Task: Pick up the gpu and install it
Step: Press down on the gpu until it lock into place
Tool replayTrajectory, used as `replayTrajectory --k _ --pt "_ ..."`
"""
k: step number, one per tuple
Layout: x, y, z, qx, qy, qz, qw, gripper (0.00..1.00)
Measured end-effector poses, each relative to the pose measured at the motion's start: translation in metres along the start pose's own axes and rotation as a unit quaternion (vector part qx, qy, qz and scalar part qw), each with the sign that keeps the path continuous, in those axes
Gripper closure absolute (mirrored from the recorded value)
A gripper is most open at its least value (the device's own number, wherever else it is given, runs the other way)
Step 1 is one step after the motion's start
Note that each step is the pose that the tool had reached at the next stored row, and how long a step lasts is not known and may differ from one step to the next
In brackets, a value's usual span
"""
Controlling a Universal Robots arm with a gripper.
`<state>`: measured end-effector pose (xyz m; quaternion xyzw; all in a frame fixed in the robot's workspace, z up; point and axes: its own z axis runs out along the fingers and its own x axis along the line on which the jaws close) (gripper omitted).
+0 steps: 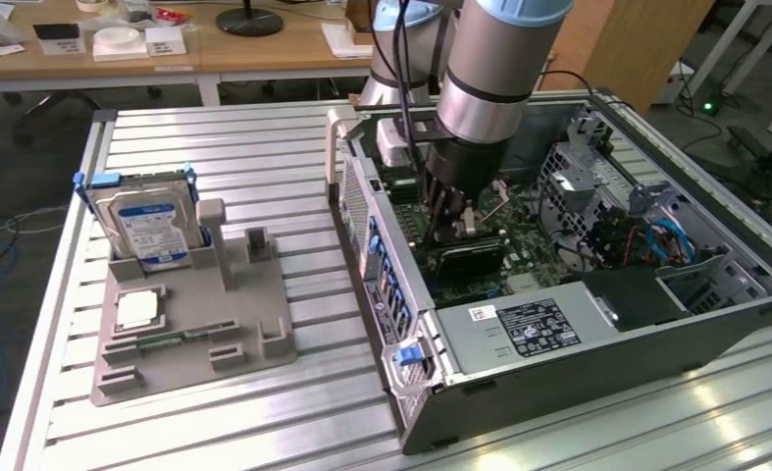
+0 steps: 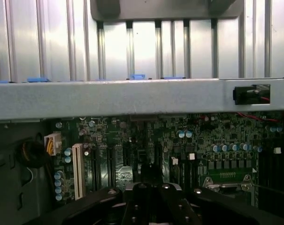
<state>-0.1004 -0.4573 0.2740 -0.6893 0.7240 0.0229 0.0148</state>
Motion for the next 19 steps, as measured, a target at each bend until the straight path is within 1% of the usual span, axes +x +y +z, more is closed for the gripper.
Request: replayTrajectory --k 3,8,19 --pt "0.0 -0.0031 -0.0002 -0.0001 0.0001 0.0 1.0 0.89" --pt "-0.001 -0.0108 -0.0002 -0.0001 0.0001 0.0 1.0 0.89" --pt "-0.001 -0.0131 -0.0002 0.0 0.0001 0.0 1.0 0.89"
